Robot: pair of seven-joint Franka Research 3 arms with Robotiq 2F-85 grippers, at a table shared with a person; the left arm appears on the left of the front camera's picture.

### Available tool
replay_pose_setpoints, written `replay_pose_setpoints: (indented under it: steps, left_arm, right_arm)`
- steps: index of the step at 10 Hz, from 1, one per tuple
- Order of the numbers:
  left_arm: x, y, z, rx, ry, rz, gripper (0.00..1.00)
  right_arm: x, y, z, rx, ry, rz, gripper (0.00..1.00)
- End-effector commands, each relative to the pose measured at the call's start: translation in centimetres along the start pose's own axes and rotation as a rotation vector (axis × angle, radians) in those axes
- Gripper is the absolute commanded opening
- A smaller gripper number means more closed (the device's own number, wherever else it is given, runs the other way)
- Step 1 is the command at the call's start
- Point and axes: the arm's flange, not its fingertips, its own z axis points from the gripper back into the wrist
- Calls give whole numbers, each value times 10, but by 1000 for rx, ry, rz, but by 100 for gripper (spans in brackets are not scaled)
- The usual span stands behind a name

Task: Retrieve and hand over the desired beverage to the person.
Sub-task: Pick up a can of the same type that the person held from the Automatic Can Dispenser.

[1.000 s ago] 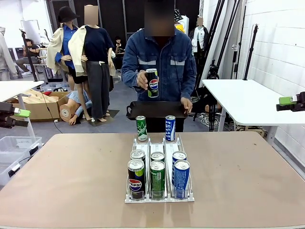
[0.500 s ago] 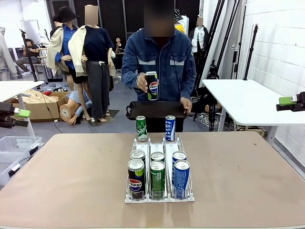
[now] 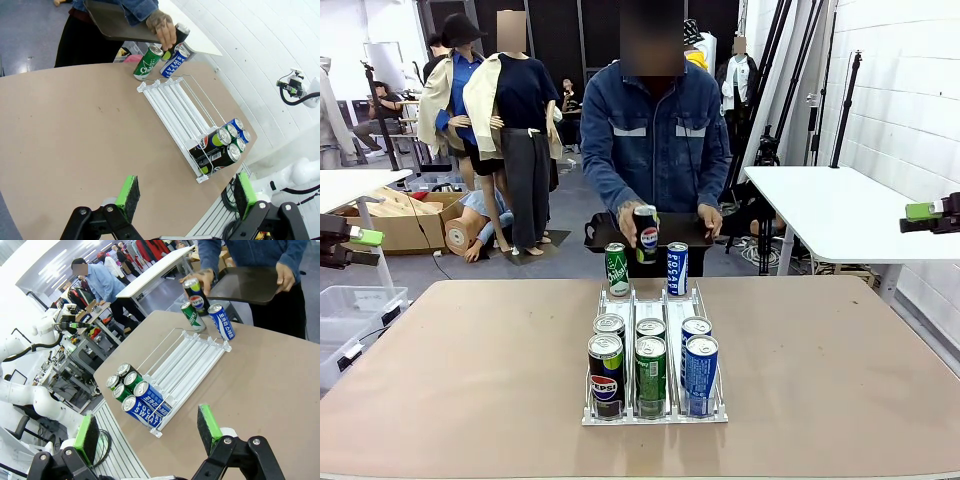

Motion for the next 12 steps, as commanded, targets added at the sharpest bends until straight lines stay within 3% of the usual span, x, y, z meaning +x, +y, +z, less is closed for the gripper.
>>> replay_pose_setpoints:
  steps: [1, 12]
  left_arm:
    - [-1, 0, 2, -7, -5, -1, 100]
    - [-1, 0, 2, -7, -5, -1, 100]
  right_arm:
    - [0, 0, 0, 6, -2, 2, 100]
    - [0, 0, 0, 6, -2, 2, 100]
